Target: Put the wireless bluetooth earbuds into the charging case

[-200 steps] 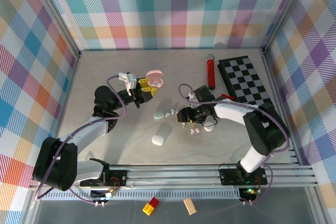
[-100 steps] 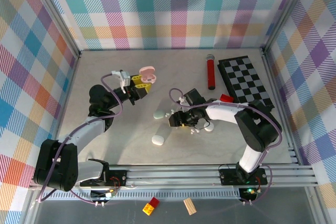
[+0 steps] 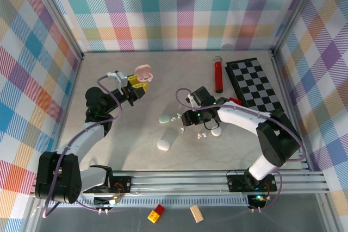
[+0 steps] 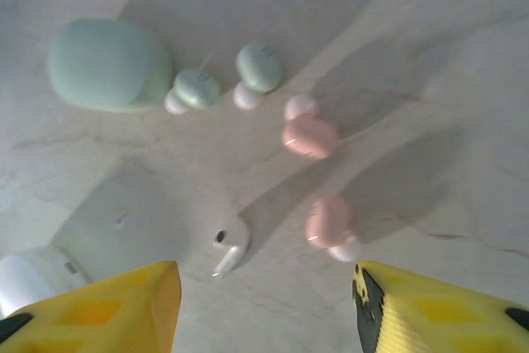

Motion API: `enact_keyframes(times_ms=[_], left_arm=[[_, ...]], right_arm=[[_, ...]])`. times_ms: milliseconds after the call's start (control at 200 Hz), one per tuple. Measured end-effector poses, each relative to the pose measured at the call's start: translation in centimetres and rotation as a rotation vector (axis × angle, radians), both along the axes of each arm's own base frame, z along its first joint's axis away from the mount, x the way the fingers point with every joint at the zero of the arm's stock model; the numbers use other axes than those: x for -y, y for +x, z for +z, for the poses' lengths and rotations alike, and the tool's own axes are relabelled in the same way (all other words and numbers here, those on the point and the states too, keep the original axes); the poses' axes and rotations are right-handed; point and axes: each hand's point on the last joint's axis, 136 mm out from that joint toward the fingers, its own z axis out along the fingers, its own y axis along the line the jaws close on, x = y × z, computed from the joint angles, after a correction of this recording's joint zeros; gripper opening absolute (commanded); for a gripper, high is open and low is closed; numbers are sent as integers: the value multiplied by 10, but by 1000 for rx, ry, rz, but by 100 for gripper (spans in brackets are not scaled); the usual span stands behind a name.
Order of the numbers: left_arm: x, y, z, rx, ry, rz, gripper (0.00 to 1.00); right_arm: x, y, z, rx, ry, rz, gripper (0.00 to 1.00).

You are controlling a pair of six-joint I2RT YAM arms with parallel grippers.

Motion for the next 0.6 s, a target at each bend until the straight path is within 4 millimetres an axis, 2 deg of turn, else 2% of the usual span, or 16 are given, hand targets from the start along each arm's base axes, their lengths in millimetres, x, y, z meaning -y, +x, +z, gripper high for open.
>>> enact_keyframes(times_ms=[115,370,600], left_arm=[[-2,0,0,2,7,17,32],[-13,9,-5,-19,20,81,32],[-25,17,-5,-36,19,138,32]], right_arm=[[7,8,-5,40,-114,-2,52],[8,6,-24,77,-382,48,47],[4,7,-36,88,-510,26,46]])
